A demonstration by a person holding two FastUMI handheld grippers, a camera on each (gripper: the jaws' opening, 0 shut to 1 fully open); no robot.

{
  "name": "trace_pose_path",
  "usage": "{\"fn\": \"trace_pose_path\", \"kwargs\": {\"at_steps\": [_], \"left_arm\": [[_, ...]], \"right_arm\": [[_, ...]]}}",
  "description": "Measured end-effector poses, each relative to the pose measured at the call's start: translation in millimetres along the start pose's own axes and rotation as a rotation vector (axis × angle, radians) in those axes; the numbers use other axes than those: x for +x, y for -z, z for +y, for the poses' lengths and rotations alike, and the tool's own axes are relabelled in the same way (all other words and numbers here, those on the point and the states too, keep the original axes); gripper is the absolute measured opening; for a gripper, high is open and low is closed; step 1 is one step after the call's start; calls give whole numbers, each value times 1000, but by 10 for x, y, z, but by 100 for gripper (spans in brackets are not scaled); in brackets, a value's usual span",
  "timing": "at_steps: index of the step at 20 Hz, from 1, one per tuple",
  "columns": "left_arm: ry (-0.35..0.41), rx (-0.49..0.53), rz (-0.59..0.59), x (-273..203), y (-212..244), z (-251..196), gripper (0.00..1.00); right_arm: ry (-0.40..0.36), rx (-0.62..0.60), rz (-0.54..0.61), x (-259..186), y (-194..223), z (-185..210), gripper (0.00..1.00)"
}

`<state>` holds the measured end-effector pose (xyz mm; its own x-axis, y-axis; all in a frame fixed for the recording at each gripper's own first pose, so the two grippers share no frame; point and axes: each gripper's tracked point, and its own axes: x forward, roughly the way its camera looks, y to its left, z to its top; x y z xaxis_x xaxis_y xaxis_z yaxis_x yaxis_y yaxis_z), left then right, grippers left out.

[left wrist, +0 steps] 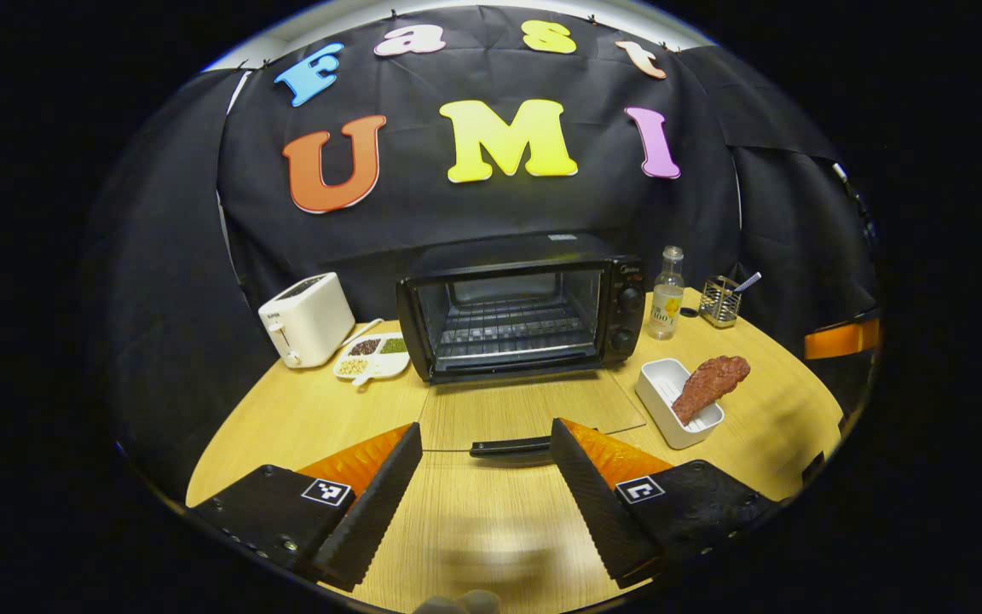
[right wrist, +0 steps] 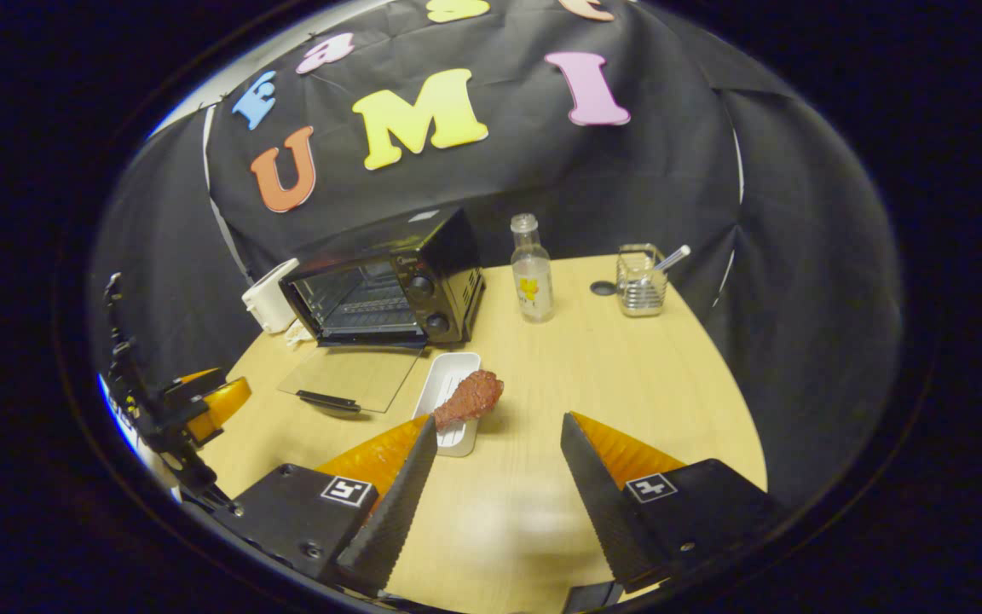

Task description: Open the electric oven with the left hand, put the food in, and close the electric oven.

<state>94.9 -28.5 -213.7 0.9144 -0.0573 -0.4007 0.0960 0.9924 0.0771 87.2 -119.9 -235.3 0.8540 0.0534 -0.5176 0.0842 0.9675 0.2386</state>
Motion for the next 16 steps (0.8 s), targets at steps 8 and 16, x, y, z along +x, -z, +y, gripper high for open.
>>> {"fn": "trace_pose_path", "kwargs": {"at_steps": [8, 16], "left_arm": [[-52, 1, -25, -449, -304, -263, 96], [-161, -55, 30, -757, -166, -274, 97]], "right_arm": [[-209, 183, 192, 900, 25, 80, 61], [-327, 448, 339, 1102, 79, 188, 20]]}}
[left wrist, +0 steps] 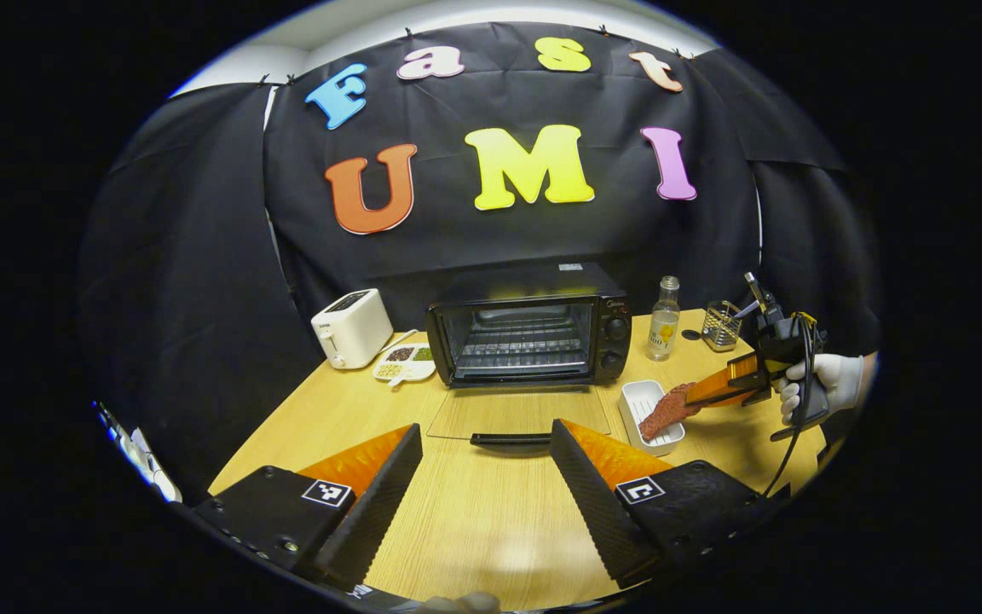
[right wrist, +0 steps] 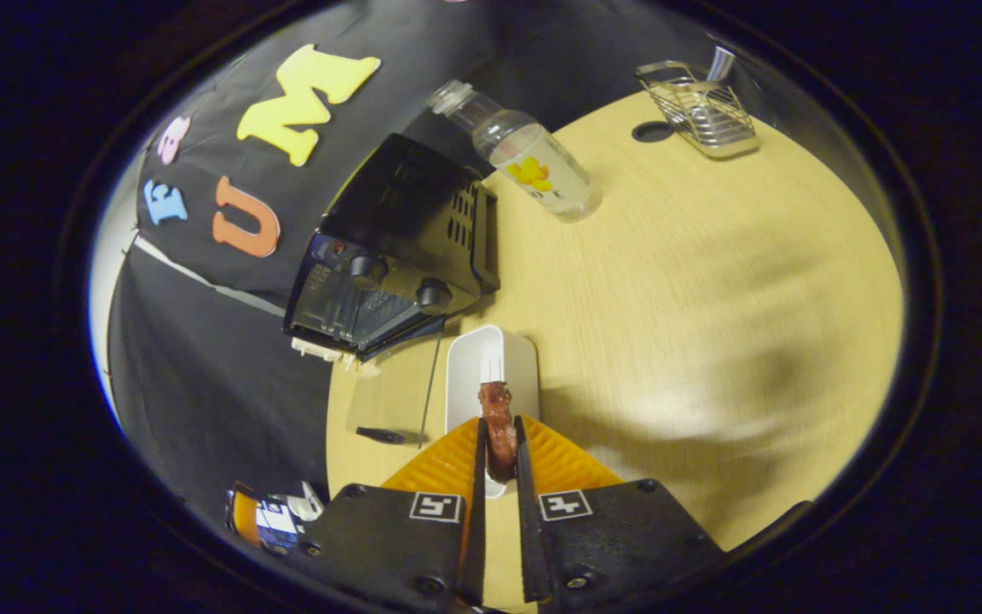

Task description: Open the electric oven with the left hand, put the food in, and close the electric oven.

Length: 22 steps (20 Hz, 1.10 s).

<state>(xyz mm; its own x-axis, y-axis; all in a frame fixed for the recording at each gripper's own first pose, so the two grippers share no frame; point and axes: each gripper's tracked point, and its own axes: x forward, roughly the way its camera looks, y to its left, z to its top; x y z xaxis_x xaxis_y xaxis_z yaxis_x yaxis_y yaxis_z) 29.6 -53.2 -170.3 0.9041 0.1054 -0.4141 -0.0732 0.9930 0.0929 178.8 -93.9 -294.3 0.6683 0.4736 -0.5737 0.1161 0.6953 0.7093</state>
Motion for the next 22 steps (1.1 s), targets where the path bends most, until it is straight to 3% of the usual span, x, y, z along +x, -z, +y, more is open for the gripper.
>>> {"fn": "trace_pose_path", "kwargs": {"at_steps": [5, 8, 13, 19, 22], "left_arm": [[-27, -55, 17, -142, 55, 54, 97], [-36, -31, 6, -246, 39, 137, 97], [2, -13, -6, -441, 97, 228, 97], [77, -20, -38, -945, 253, 575, 97], [96, -39, -61, -1263, 286, 843, 97]], "right_arm": [[-28, -27, -2, -105, 0, 78, 14], [-40, -46, -39, -224, 16, 195, 10], [-97, -26, -114, -462, 114, 549, 13], [-91, -14, -274, -599, 491, 1062, 13], [-99, 49, -381, -560, 663, 1422, 13]]}}
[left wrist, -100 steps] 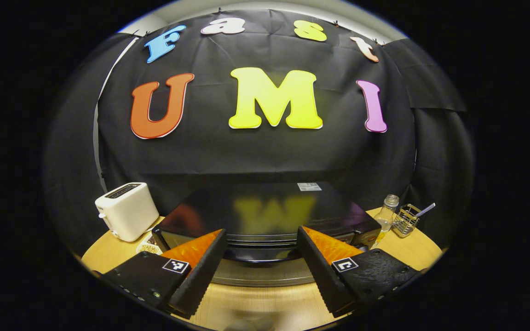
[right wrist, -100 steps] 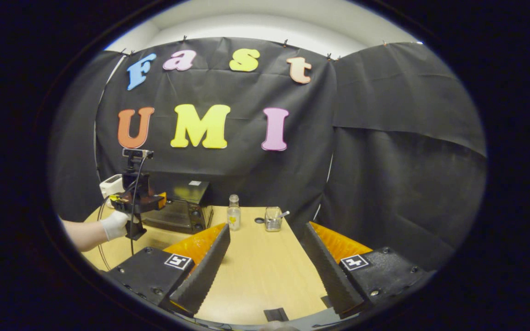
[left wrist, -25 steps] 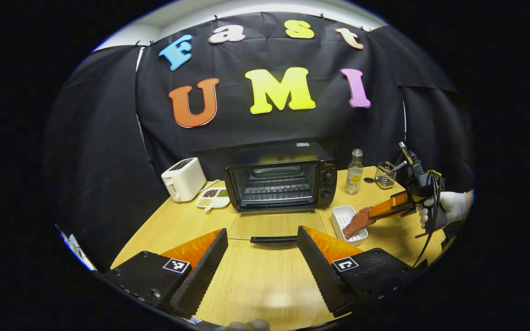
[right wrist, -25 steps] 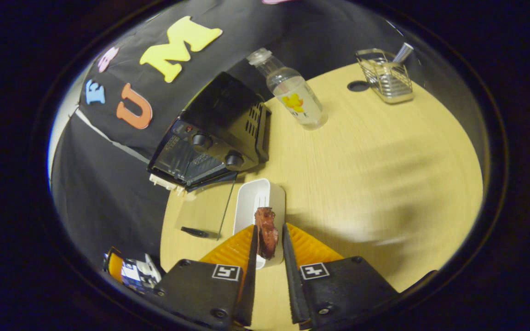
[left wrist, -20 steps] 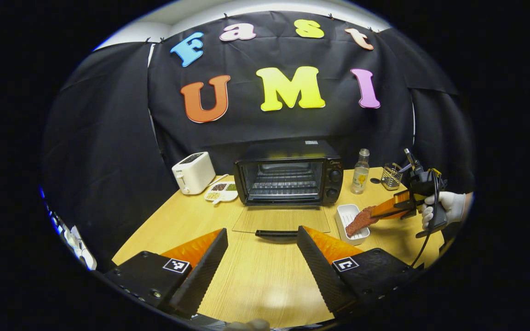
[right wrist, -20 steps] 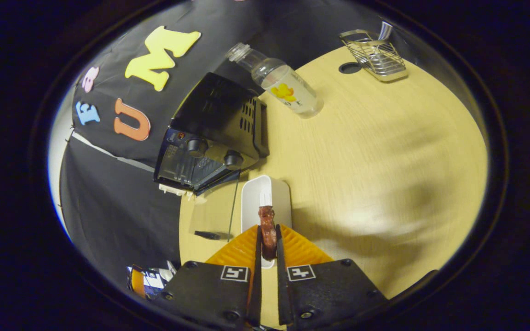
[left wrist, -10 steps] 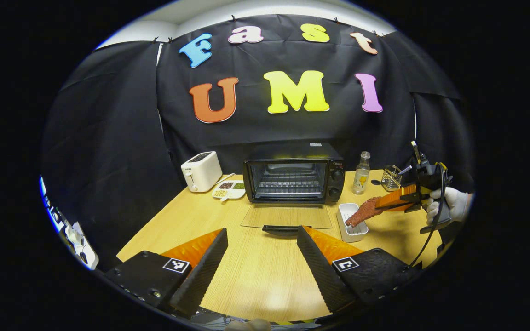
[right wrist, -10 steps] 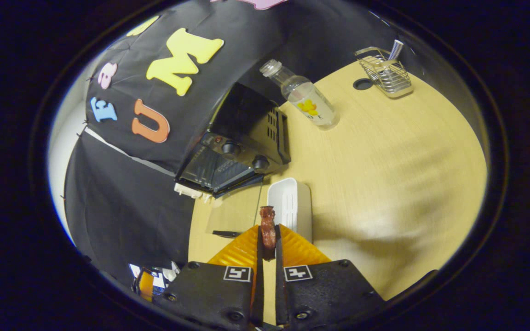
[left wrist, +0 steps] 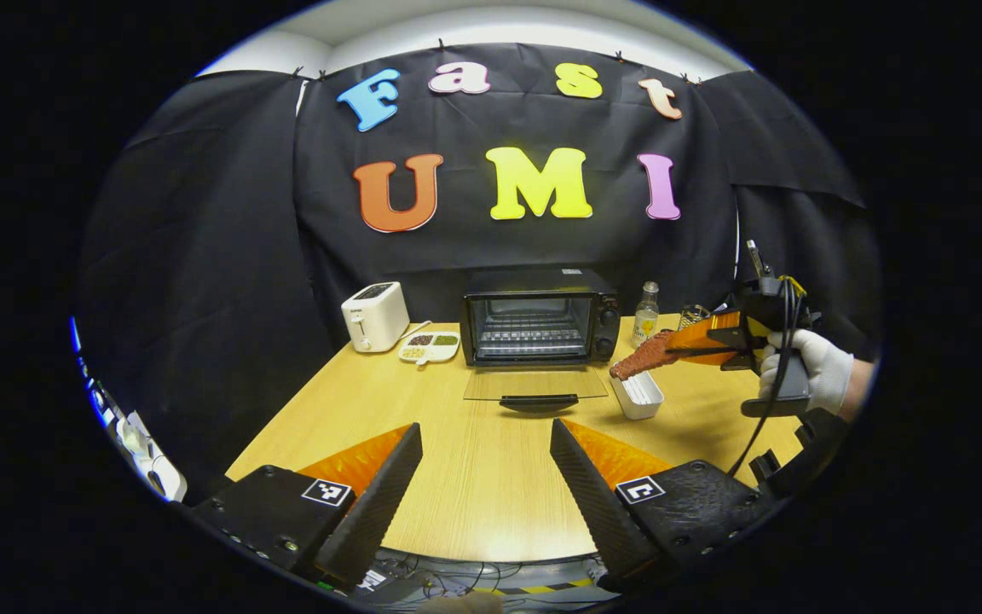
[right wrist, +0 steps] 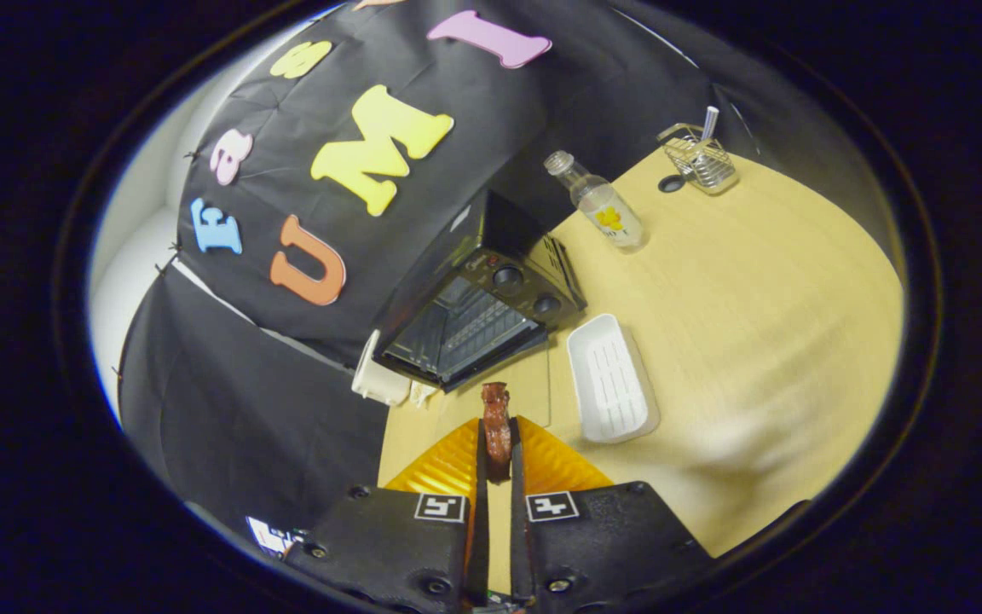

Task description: Open the electric oven with the left hand, put the food in, and close the electric oven.

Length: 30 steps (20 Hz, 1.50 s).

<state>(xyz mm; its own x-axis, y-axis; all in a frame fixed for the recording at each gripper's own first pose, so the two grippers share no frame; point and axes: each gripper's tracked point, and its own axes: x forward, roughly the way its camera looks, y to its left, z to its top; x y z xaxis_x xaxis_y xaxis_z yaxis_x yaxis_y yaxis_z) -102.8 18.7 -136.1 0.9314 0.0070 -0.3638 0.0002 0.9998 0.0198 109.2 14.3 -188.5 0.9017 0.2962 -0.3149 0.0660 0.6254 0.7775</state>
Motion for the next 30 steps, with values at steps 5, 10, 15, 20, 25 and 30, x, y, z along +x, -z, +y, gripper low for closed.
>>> {"fn": "trace_pose_path", "kwargs": {"at_steps": [5, 10, 15, 20, 25, 30], "left_arm": [[24, 56, -24, -357, -40, 280, 97], [4, 35, -45, -301, -182, 470, 96], [-12, 45, -13, 41, -269, 659, 97], [-13, 32, -9, 512, -458, 788, 97], [-50, 26, 22, 832, -505, 960, 97], [-77, 24, 67, 986, -406, 1060, 96]], "right_arm": [[25, 215, -155, 297, 199, 369, 13], [47, 353, -273, 798, 17, 416, 13], [67, 411, -333, 1527, -221, 414, 12], [21, 391, -360, 2293, -374, 545, 13], [42, 323, -377, 2821, -430, 518, 13], [59, 237, -438, 2997, -572, 486, 14]]}}
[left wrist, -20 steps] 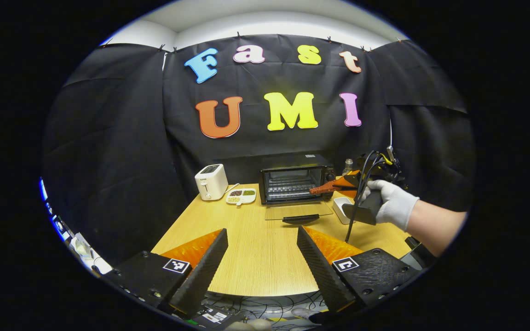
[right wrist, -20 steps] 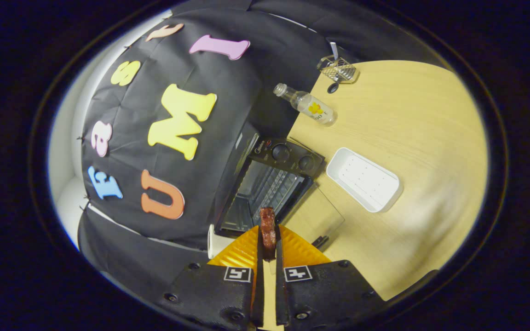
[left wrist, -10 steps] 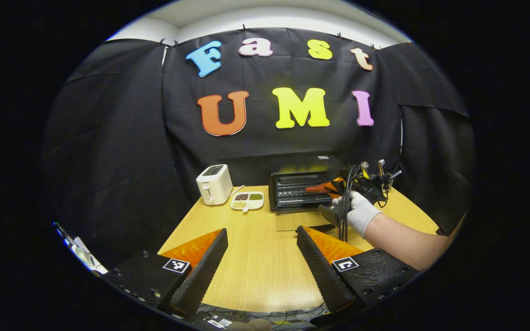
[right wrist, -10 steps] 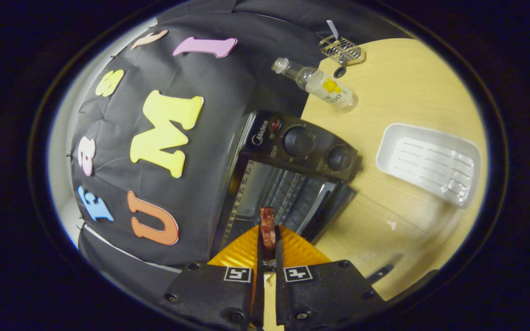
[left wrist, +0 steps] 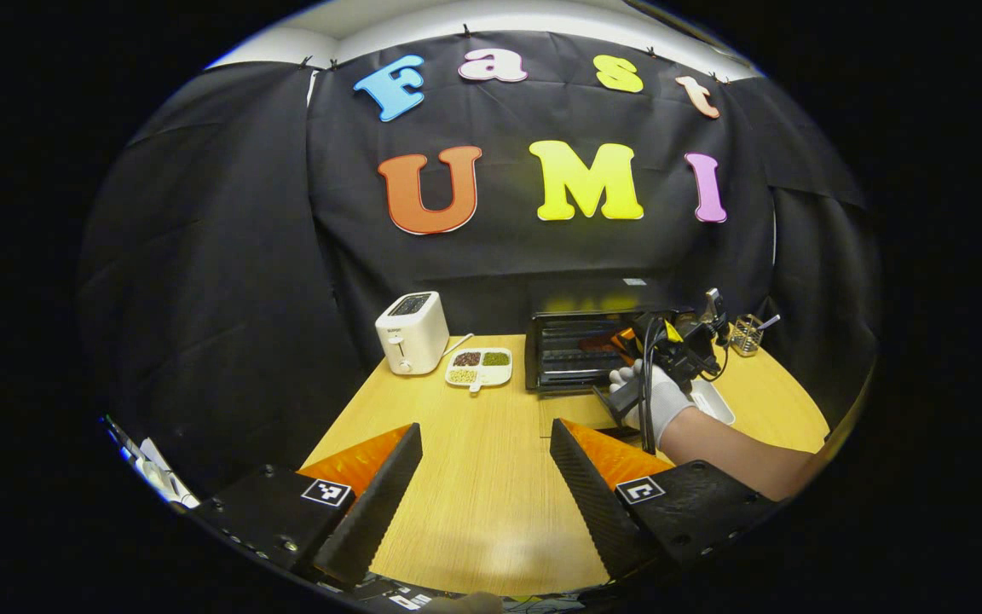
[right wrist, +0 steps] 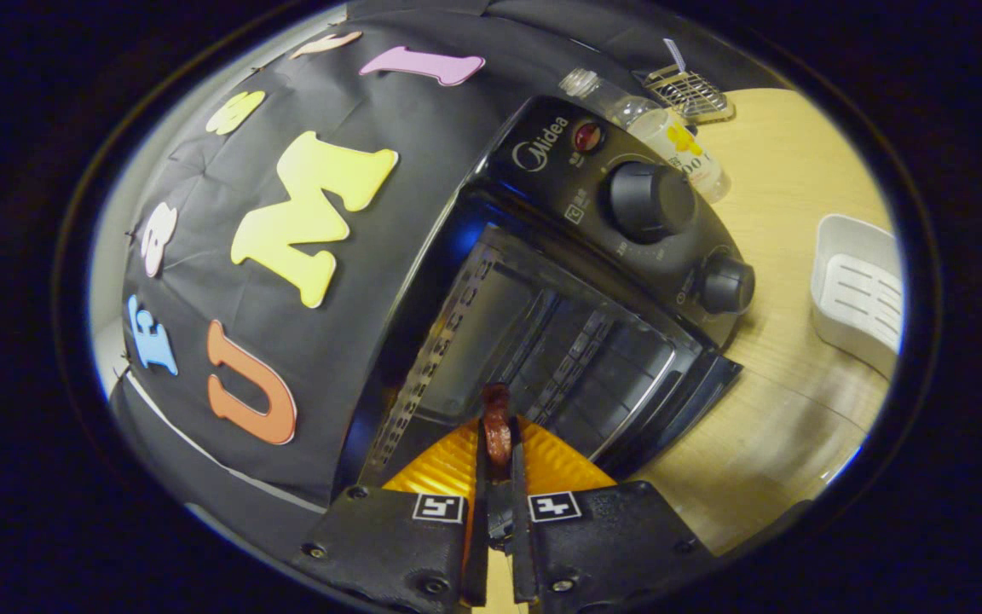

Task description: Open the electric oven with the left hand, put the food in, and close the electric oven.

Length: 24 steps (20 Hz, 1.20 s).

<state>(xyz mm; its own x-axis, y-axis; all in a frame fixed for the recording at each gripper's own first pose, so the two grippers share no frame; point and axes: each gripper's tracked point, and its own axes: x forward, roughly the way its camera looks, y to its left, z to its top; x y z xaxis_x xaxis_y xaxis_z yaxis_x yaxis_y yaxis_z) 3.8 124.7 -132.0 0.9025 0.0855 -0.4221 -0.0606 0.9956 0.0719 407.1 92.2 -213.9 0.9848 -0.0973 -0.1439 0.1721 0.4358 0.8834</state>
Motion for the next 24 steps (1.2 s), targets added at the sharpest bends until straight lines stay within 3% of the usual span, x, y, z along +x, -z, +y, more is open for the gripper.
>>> {"fn": "trace_pose_path", "kwargs": {"at_steps": [4, 6, 7, 9, 10, 11, 18, 24], "left_arm": [[-9, 3, 12, -17, 16, -10, 97], [-5, 4, 13, -24, 8, -32, 97], [-3, 5, 12, -31, 5, -51, 97], [-2, 1, 1, -70, -15, -79, 97], [-1, -4, -6, -83, -28, -92, 97], [-2, -6, -12, -109, -34, -105, 97], [-18, -25, -63, -483, -57, -186, 97], [-18, -46, -171, -1181, -34, -383, 96]], "right_arm": [[20, -56, 23, 34, 56, -54, 24], [47, -129, 33, -5, 51, -117, 39], [58, -162, 39, -28, 53, -143, 62], [72, -196, 42, -79, 32, -138, 82], [76, -224, 47, -93, 38, -158, 82], [80, -249, 48, -137, 37, -163, 100], [41, -402, 73, -711, -158, -21, 100], [-67, -653, 143, -1938, -331, 145, 100]]}}
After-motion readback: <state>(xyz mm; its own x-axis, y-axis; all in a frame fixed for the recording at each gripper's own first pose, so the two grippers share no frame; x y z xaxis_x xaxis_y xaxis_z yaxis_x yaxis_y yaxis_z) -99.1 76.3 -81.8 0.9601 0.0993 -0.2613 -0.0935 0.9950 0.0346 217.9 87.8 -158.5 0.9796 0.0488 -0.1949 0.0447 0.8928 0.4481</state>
